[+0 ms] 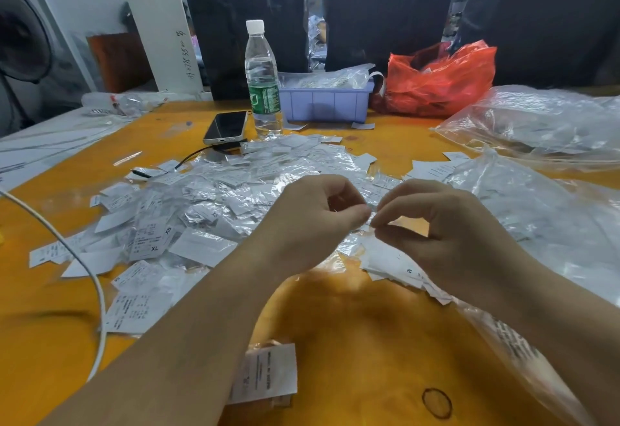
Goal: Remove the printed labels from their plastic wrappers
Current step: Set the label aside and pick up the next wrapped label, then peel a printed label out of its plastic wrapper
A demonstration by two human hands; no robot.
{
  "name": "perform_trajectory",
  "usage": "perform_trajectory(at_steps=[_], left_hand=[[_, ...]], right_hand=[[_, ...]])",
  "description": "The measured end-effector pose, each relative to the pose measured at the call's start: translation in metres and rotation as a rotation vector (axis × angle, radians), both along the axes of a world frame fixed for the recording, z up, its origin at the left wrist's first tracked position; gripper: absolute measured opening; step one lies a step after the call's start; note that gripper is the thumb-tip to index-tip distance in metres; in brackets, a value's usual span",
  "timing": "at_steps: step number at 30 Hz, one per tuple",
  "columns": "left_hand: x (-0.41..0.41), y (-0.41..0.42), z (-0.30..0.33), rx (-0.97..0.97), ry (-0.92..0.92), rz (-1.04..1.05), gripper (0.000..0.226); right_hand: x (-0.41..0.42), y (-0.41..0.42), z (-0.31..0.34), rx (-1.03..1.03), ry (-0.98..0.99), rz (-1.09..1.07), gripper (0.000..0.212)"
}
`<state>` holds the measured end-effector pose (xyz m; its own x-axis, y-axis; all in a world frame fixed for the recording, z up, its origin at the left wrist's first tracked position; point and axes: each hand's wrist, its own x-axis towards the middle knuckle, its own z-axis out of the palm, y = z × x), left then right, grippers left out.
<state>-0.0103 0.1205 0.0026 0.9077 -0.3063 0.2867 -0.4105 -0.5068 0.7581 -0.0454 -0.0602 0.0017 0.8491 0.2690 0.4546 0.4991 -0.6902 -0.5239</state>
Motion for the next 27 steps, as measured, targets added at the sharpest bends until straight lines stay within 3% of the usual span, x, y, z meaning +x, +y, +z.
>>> perform_trajectory(at_steps=[3, 6, 8, 12, 19, 24, 27], left_hand=[[-0.001, 0.0, 0.003, -0.017, 0.133, -0.048, 0.023], [-0.002, -0.001, 0.006, -0.117, 0.419, -0.143, 0.032], [-0.004, -0.002, 0.008, -0.244, 0.607, -0.197, 0.03], [-0.007, 0.0, 0.01, -0.312, 0.788, -0.319, 0.025], [-0.003, 0.005, 0.011, -0.477, 0.673, -0.283, 0.022], [0.0, 0.005, 0.005, -0.298, 0.456, -0.101, 0.015], [0.001, 0.005, 0.003, -0.246, 0.396, -0.055, 0.016]], right_hand=[[-0.002, 0.001, 0.002, 0.045, -0.069, 0.075, 0.011], [-0.003, 0.002, 0.003, 0.051, -0.163, 0.126, 0.015], [-0.003, 0.004, 0.003, 0.054, -0.211, 0.132, 0.012], [-0.006, 0.006, 0.001, 0.054, -0.246, 0.133, 0.014], [-0.006, 0.008, -0.001, -0.053, -0.337, 0.093, 0.012], [0.0, 0.008, -0.005, -0.126, -0.305, 0.09, 0.008], [0.003, 0.01, 0.0, -0.055, -0.298, 0.067, 0.013]])
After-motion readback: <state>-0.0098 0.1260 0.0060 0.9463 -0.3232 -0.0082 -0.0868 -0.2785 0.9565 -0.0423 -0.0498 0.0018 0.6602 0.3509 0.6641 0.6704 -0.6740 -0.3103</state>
